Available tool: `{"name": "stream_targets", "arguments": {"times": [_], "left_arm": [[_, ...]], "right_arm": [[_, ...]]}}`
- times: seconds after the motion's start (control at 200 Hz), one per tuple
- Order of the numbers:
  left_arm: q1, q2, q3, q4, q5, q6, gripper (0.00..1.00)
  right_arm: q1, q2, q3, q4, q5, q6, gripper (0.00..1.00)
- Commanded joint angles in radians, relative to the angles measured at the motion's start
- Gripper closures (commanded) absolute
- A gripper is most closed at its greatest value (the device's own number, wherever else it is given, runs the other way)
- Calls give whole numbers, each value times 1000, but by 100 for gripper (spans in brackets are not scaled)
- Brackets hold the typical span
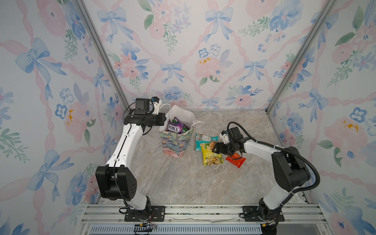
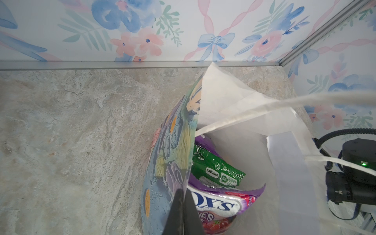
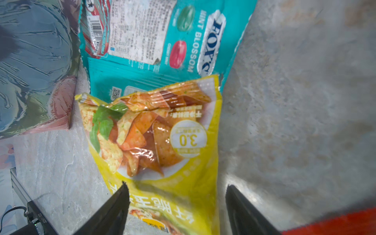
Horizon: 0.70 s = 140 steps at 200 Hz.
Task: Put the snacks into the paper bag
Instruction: 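Close the right gripper on the yellow chip bag's edge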
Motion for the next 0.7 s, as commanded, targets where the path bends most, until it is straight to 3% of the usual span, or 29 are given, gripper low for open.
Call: {"name": "stream_targets", "arguments": {"times": [0.0, 0.255, 0.695], "left_arm": [[3, -1, -13, -16, 1, 14, 100], [1, -1, -13, -16, 1, 14, 100], [3, -4, -13, -15, 1, 15, 100]], "right_arm": [[-1, 27, -16, 37, -29, -2, 28], [16, 46, -39, 104, -68, 45, 46], [29, 38, -33, 127, -119, 82, 89]]}}
